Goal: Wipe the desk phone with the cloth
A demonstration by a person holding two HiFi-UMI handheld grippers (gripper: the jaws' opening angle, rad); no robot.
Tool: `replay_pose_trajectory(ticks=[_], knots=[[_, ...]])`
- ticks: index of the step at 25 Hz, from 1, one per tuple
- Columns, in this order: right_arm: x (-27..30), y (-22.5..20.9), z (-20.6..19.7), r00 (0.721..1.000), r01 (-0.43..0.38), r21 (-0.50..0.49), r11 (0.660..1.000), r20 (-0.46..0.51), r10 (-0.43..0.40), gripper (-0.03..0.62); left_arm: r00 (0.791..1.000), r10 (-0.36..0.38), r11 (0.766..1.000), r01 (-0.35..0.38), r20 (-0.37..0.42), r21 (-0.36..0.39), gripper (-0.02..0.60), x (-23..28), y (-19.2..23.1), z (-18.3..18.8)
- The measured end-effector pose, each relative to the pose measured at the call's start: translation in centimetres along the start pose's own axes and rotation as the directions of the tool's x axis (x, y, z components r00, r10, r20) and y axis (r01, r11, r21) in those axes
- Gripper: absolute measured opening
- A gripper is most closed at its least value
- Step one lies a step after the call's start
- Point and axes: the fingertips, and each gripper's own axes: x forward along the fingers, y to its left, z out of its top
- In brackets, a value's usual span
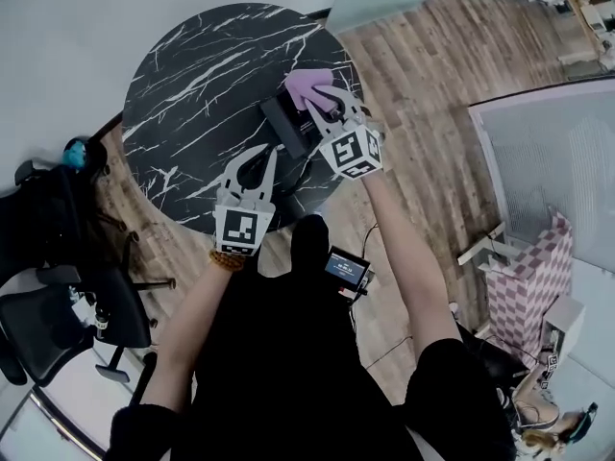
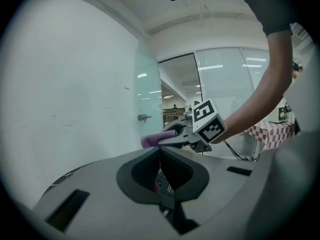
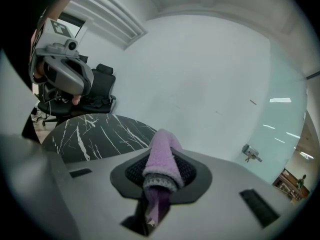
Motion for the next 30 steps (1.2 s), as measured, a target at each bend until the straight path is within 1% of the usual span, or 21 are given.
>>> replay_pose_trajectory(ticks=[8, 12, 20, 27, 30], knots=[[4.8, 1.4, -3.6, 0.993, -0.105, -0.044, 0.993, -0.053, 0.103, 0.081, 0.999, 0.046, 0.999, -0.046, -0.022, -0.023, 0.014, 1.7, 0.2, -1.5], [6.9, 2.8, -5.3, 0.987, -0.146, -0.042, 0.988, -0.074, 0.142, 0.081, 0.998, 0.058, 0.998, -0.059, -0.040, -0.026, 0.014, 1.8, 0.4, -2.2], [8.9, 4.6, -8.1, 0.965, -0.237, -0.060, 0.970, -0.134, 0.227, 0.081, 0.996, 0.079, 0.996, -0.080, -0.044, -0.035, 0.014, 3.2, 0.6, -2.9], [10.1, 6.3, -9.9, 0.942, -0.289, -0.002, 0.957, -0.178, 0.284, 0.081, 0.997, 0.065, 0.997, -0.068, -0.050, -0.044, 0.014, 3.3, -0.2, -3.6], [10.5, 6.7, -10.4, 0.934, -0.293, 0.065, 0.954, -0.192, 0.300, 0.081, 0.997, 0.059, 0.997, -0.062, -0.053, -0.044, 0.014, 3.1, -0.4, -3.7]])
